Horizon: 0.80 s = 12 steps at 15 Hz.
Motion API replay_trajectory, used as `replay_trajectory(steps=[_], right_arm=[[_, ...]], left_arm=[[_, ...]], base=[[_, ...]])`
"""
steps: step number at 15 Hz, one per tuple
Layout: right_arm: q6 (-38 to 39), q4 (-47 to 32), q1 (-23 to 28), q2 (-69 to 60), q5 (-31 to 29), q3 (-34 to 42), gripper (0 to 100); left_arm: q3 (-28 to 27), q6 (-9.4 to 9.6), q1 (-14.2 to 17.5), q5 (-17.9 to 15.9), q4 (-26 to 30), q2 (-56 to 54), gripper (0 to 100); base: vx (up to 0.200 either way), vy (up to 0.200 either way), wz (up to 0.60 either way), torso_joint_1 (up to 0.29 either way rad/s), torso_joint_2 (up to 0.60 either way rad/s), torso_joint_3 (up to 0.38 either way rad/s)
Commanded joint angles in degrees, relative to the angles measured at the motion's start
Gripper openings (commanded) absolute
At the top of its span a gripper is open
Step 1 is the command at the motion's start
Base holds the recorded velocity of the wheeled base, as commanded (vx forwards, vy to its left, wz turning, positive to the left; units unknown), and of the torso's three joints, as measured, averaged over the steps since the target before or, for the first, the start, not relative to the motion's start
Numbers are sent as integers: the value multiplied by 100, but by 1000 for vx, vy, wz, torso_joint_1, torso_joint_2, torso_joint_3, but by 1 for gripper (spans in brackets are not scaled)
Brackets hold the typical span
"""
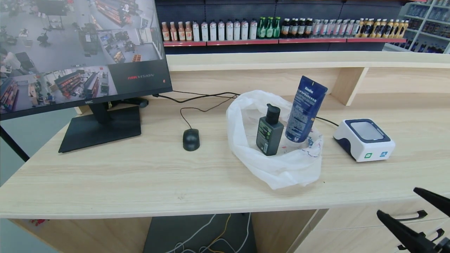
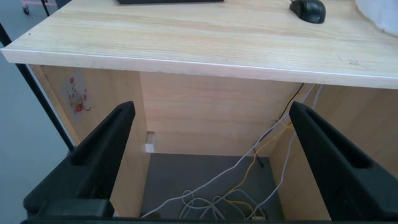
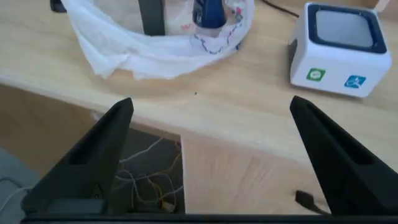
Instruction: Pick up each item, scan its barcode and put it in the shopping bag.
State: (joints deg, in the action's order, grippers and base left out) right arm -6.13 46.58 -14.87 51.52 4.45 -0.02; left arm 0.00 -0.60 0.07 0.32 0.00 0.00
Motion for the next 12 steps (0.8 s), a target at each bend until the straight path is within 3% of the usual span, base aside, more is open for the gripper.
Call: replay_trajectory(steps=[1,4,7,10,12], right_arm=[[-266,-2557,-51,-2524,3,2,100],[-371,-4807,134,-4519,-181,-147,100],[-213,-4684,441,-4563,-287,-121,100],[-64,-4720,1180,-4229,-260,-121,100],[-160,-4720,1224,-4580,-243,-129,100]], left_arm=[[0,-2,1,3,0,0,100],[0,-2,1,3,0,0,100],[0,-11,1,3,0,0,100],[0,-11,1,3,0,0,100],[0,-11,1,3,0,0,100]], base=[[0,0,0,0,0,0],[0,0,0,0,0,0],[0,0,0,0,0,0],[0,0,0,0,0,0],[0,0,0,0,0,0]])
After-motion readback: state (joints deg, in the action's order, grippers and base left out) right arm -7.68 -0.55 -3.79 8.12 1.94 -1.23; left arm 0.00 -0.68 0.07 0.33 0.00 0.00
